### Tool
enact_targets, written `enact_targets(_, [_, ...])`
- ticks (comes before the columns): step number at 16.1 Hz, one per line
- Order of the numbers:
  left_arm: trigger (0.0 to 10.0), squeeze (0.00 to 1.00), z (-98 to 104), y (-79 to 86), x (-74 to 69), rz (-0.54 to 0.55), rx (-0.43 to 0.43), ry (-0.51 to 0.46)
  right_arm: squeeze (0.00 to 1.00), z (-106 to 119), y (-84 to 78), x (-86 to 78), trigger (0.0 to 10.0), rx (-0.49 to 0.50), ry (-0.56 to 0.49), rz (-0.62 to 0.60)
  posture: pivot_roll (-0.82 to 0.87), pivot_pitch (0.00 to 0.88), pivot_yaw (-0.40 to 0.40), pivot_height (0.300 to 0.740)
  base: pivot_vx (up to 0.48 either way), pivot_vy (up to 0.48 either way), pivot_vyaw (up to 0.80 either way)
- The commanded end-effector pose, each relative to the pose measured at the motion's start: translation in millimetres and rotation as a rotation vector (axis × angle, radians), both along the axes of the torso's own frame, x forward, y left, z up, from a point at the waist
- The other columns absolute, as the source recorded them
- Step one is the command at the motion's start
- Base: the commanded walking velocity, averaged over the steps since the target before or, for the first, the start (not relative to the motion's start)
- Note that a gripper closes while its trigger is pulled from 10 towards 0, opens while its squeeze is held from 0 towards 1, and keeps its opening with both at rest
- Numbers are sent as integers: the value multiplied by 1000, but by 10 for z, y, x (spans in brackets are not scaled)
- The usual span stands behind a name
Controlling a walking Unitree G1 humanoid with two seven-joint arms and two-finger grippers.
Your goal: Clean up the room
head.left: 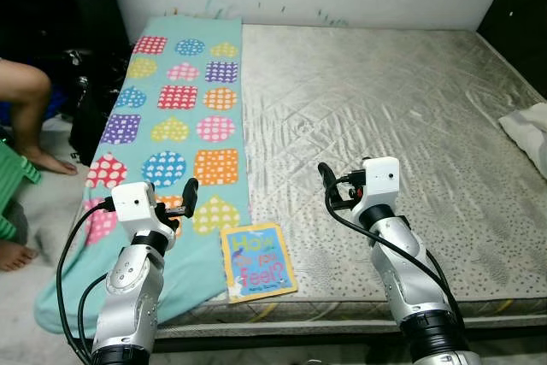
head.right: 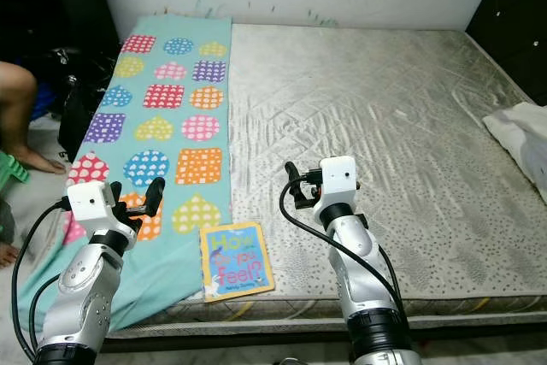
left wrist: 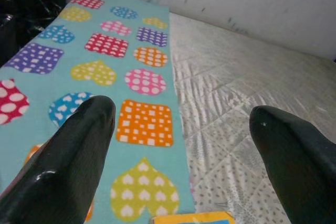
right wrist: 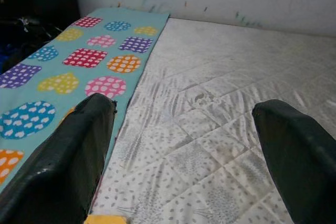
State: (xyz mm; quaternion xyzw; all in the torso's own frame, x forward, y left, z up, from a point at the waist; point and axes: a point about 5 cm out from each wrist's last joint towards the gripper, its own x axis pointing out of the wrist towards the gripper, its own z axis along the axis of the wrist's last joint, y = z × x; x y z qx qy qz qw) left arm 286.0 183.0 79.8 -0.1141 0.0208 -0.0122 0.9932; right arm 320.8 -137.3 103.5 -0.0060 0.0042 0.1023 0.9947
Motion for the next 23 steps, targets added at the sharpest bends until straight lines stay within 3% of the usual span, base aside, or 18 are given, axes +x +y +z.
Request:
enact_targets(1, [10000,0,-1,-26,-1,-16,0,4,0,-18,-28,-6,10000,-9,9,-3,-100,79,-40,740,0,-247,0])
enact_targets(6, [10000,0,-13,-9,3,-9,-8,16,0,-38,-35,-17,10000,-8,21,-8,-101,89,-40,740,0,-49,-160])
enact_targets(10, [10000,0,50,24,38,-29,145,27,0,-22,-62,-20,10000,-8,15,-11,-105,98,-46,740,0,0,-167])
enact_targets(11, [10000,0,45,15,29,-65,150,48,0,-24,-89,-20,10000,-13,17,-12,-101,100,-52,740,0,0,0])
enact_targets(12, [10000,0,72,-112,-57,-278,78,30,0,-28,-117,-15,10000,-18,21,-16,-95,102,-63,740,0,0,0])
enact_targets(13, [10000,0,84,-186,-98,-373,120,15,0,-31,-125,-9,10000,-28,28,-12,-92,104,-64,740,0,0,-800])
enact_targets(14, [10000,0,83,-224,-94,-401,145,11,0,-40,-126,-8,10000,-26,36,-11,-91,103,-66,740,0,0,-800])
enact_targets(16, [10000,0,169,-276,22,-360,188,-37,0,-4,-98,5,10000,-19,20,-5,-107,100,-63,740,0,0,-606])
enact_targets(17, [10000,0,180,-264,46,-317,168,-38,0,1,-99,5,10000,-17,20,-7,-107,100,-63,740,0,0,0])
enact_targets(18, [10000,0,166,-260,14,-280,121,-29,0,5,-111,-13,10000,-18,18,-6,-116,98,-62,740,0,0,0])
enact_targets(20, [10000,0,148,-210,-62,-238,119,-43,0,-26,-151,-43,10000,-37,46,-8,-116,98,-62,740,0,0,0])
enact_targets(23, [10000,0,211,41,-78,-32,54,-58,0,-61,-213,-65,10000,-89,73,-31,-125,94,-72,740,0,0,0])
